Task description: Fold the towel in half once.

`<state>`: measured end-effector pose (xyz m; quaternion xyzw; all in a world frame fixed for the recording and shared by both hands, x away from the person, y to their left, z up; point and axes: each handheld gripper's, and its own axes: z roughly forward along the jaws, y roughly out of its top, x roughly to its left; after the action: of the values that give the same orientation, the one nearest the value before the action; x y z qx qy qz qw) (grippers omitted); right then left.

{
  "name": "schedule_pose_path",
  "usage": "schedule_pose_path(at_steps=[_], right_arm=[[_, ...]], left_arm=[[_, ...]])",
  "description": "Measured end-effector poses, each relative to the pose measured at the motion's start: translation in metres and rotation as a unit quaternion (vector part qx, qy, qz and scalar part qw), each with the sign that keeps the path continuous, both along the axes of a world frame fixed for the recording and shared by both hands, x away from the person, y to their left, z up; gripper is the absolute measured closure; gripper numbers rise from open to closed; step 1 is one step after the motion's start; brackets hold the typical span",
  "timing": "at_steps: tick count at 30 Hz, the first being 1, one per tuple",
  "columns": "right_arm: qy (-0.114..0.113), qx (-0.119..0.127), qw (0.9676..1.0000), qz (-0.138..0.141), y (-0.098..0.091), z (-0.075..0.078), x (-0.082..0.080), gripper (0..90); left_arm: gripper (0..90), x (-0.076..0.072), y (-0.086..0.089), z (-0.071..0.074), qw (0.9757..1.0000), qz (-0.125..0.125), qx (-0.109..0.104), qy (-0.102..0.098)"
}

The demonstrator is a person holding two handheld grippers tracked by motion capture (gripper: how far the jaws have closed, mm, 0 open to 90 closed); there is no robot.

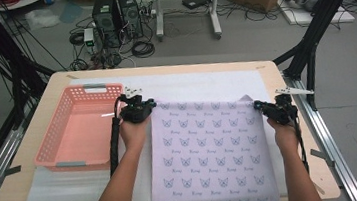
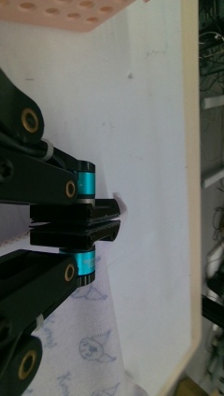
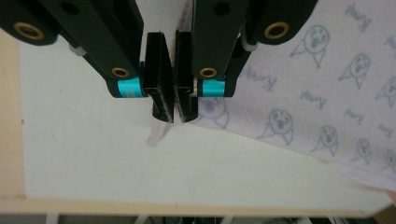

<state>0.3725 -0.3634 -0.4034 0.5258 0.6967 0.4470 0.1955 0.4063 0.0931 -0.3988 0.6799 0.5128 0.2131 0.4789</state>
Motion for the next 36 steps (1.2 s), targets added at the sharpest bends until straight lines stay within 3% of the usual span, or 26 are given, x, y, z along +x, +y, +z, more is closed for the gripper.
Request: schedule_pose_path(at_steps=[1, 3, 6, 8, 14, 17, 23, 30, 36], right_arm=[[-0.008, 0.004, 1.0, 0.002, 0.0, 0.004, 0.001, 86.6], [-0.013, 0.008, 0.9999, 0.006, 0.001, 0.007, 0.001, 86.6], [-0.008, 0.008, 0.9998, 0.013, -0.001, 0.006, -0.002, 86.6], [-0.002, 0.022, 0.9995, 0.02, -0.004, 0.005, -0.005, 86.5], [-0.005, 0.02, 0.9991, 0.037, -0.006, 0.01, -0.02, 86.3], [-0.005, 0.011, 0.9987, 0.05, -0.005, 0.011, -0.03, 86.3], [-0.002, 0.001, 0.9976, 0.069, -0.004, 0.003, -0.055, 86.1], [0.009, -0.012, 0.9966, 0.081, -0.003, -0.009, -0.084, 86.0], [0.003, -0.008, 0.9961, 0.087, -0.002, -0.01, -0.106, 86.0]], left_arm=[[87.8, -0.001, 0.002, 0.002, 1.0, -0.002, -0.009, 0.001], [87.8, -0.004, 0.003, 0.003, 0.9999, -0.015, -0.002, -0.004], [87.7, -0.008, 0.006, 0.004, 0.9995, -0.027, -0.009, 0.009], [87.7, -0.012, 0.007, 0.004, 0.9993, -0.032, -0.015, 0.011], [87.6, -0.03, 0.01, 0.002, 0.9979, -0.056, -0.03, 0.013], [87.5, -0.042, 0.012, -0.001, 0.9971, -0.071, -0.024, 0.01], [87.5, -0.067, 0.018, -0.004, 0.9952, -0.09, -0.038, 0.002], [87.6, -0.096, 0.025, -0.013, 0.9935, -0.107, -0.038, 0.0], [87.5, -0.12, 0.029, -0.023, 0.992, -0.124, -0.021, -0.004]])
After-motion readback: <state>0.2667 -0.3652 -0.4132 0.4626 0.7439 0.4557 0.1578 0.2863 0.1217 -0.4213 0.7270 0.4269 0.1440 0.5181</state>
